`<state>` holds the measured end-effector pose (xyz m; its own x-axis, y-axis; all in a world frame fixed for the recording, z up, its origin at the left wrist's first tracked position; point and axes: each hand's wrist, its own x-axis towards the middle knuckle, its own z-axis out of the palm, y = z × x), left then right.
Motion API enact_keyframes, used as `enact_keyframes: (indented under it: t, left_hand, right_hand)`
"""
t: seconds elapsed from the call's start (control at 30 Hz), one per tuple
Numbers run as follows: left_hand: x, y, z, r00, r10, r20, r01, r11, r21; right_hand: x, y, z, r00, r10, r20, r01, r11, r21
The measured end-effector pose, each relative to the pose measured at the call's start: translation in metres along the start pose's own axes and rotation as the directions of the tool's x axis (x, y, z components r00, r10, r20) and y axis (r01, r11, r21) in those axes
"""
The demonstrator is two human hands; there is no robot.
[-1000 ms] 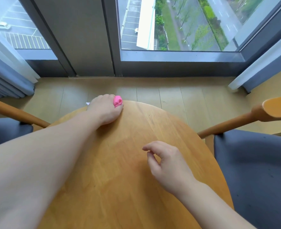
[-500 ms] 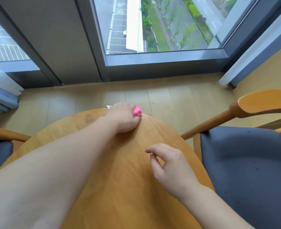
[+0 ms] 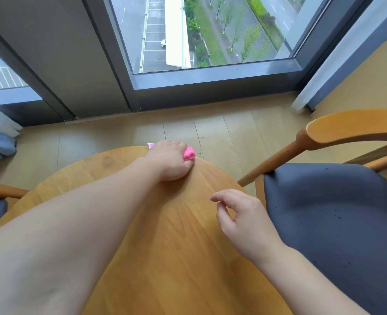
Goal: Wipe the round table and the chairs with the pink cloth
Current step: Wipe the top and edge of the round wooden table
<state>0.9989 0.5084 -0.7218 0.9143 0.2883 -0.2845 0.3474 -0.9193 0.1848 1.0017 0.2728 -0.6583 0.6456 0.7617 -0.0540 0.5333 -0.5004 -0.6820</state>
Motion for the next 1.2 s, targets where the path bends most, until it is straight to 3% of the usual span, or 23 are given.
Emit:
enact_keyframes:
  t: [0.4, 0.7, 0.97, 1.2]
  left_hand:
    - [0.006, 0.077, 0.012, 0.978, 0.178, 0.105, -0.189, 0.977, 0.102]
    - [0.000, 0.095, 0.013, 0.972, 0.188, 0.141, -0.203, 0.975, 0.095]
    - [-0.021, 0.153, 0.031, 0.908, 0.381, 0.173, -0.402, 0.909, 0.108]
    - [-0.024, 0.161, 0.029, 0.894, 0.394, 0.215, -0.425, 0.897, 0.121]
  right_hand:
    - [-0.025, 0.028, -0.027, 0.990, 0.096, -0.098, -0.095, 0.995, 0.021]
    - [-0.036, 0.044, -0.047, 0.974, 0.136, -0.180, -0.130, 0.991, 0.045]
    - [-0.045, 0.054, -0.054, 0.969, 0.112, -0.220, -0.104, 0.994, 0.044]
    - [-0.054, 0.064, -0.064, 0.958, 0.120, -0.259, -0.115, 0.993, 0.035]
